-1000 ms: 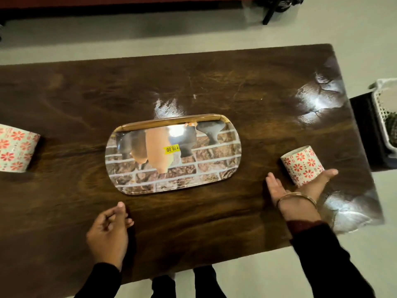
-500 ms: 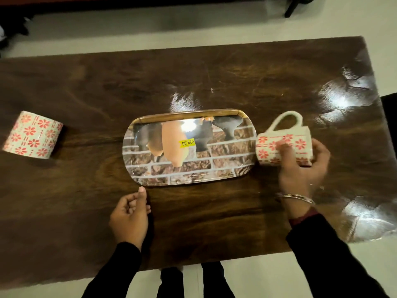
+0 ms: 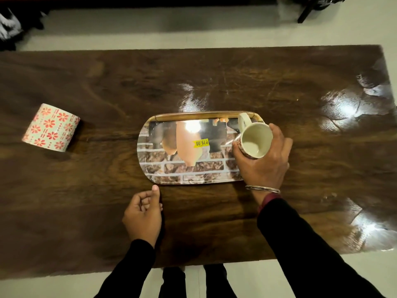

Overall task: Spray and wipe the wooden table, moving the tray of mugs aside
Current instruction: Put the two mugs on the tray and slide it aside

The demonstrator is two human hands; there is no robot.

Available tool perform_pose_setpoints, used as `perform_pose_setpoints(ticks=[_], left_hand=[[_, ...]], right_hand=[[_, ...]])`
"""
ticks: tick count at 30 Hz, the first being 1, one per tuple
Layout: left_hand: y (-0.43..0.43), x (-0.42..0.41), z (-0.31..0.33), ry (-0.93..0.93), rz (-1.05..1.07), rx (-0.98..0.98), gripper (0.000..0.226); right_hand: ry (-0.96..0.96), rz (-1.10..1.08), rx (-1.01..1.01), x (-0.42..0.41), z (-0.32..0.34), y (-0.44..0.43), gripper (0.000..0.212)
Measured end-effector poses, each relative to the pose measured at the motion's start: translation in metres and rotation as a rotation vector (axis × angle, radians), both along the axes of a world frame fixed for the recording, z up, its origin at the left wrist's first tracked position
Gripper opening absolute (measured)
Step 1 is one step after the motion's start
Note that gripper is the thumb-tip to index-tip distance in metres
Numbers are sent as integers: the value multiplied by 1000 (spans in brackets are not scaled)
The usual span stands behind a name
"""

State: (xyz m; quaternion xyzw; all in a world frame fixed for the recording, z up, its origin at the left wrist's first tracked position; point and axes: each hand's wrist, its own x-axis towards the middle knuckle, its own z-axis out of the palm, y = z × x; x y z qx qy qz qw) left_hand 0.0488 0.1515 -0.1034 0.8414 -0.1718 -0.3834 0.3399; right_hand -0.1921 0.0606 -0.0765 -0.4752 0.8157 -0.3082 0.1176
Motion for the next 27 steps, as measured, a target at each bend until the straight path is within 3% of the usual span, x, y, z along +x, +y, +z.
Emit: perform_pose_setpoints(ticks=[6, 9, 13, 16, 17, 19, 21, 22, 25, 27], left_hand=[[2, 2, -2, 9, -15, -12, 23], [0, 4, 0, 55, -10, -25, 18], [-17, 27, 11, -37, -19, -99, 26], [-56, 80, 15, -92, 277, -197, 57], [-72, 103, 18, -27, 417, -216, 70], [-105, 144, 29, 325, 610, -181, 95], [-135, 176, 44, 666, 624, -158, 113], [-148, 188, 50, 742, 604, -157, 115], [-181, 209, 52, 771, 569, -129, 102], [-196, 215, 46, 722, 587, -89, 79]], right_hand=[[14, -18, -22, 8, 3, 13, 125], [207, 137, -238, 35, 6, 28, 104], [171, 420, -334, 87, 6, 33, 69], [80, 500, -269, 120, 1, 31, 59], [58, 514, -260, 129, 0, 31, 58], [35, 538, -248, 142, -3, 37, 56], [2, 555, -219, 153, -7, 46, 57], [-15, 564, -194, 158, -9, 51, 58], [-36, 593, -128, 170, -16, 62, 59], [-45, 597, -111, 174, -19, 65, 58]])
